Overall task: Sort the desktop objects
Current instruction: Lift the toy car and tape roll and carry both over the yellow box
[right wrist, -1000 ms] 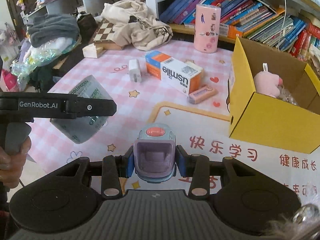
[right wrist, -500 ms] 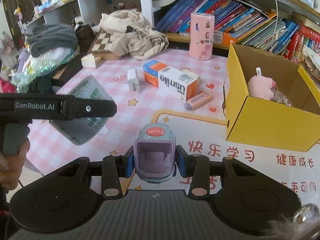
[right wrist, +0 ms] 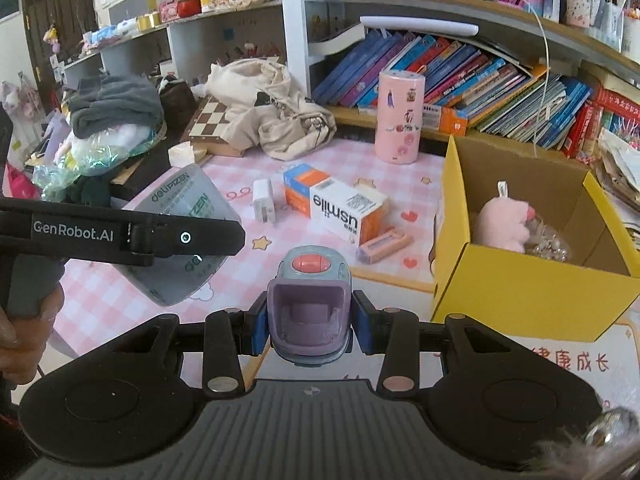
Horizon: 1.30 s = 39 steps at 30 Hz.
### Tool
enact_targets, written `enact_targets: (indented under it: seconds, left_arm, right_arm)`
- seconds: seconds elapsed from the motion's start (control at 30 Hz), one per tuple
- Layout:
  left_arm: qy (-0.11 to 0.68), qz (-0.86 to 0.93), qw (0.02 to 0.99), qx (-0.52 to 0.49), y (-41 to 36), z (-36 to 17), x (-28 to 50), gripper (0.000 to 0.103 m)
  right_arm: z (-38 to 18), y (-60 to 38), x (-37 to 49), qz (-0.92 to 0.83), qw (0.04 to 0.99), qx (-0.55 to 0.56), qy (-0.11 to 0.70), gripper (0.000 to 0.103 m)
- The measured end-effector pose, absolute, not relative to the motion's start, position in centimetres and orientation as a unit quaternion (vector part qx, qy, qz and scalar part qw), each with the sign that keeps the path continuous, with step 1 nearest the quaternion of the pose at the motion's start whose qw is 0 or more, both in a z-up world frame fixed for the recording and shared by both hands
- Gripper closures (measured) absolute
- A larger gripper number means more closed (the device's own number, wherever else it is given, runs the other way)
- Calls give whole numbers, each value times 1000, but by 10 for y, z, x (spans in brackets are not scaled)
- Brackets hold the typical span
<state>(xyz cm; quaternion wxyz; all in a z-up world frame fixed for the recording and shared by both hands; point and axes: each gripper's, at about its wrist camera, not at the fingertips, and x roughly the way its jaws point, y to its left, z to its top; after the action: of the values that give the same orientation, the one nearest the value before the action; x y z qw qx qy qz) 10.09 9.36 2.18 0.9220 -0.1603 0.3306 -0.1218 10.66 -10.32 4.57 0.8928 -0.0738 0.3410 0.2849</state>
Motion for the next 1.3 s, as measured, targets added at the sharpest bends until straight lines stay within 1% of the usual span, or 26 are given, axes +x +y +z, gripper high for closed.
enact_targets:
  seconds: [0.47, 1.0, 1.3]
  left_arm:
    - [319, -118, 930, -141, 66, 38, 118, 19]
    - [287, -132, 943, -109, 10, 64, 150, 19]
    - [274, -135, 948, -86, -30, 75, 179, 19]
  right_arm:
    - [56, -127, 117, 300, 895, -71, 322, 64]
    - [75, -189, 153, 302, 913, -41, 271, 64]
    - [77, -240, 185, 278, 924, -28, 261, 64]
